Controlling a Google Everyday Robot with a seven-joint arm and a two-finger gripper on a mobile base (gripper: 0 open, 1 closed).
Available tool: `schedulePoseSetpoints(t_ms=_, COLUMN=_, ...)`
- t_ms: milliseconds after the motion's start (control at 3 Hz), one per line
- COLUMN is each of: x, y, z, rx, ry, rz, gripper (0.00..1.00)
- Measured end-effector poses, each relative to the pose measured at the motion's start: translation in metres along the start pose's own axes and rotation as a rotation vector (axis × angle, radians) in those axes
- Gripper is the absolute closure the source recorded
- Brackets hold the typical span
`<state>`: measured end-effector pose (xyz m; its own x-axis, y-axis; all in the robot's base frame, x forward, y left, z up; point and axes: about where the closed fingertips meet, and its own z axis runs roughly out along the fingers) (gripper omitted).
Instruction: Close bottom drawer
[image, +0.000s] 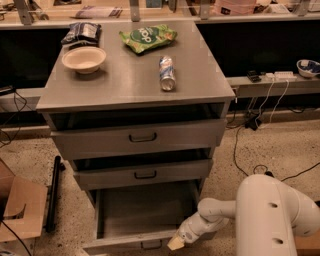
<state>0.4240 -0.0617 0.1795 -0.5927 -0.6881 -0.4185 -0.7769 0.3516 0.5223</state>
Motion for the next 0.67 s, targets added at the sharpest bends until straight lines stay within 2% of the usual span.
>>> schedulePoseSetpoints(t_ms=667, x=-0.0023, y=-0.0018, z=0.0012, rx=0.002, ry=-0.003, rz=-0.002, gripper=1.0)
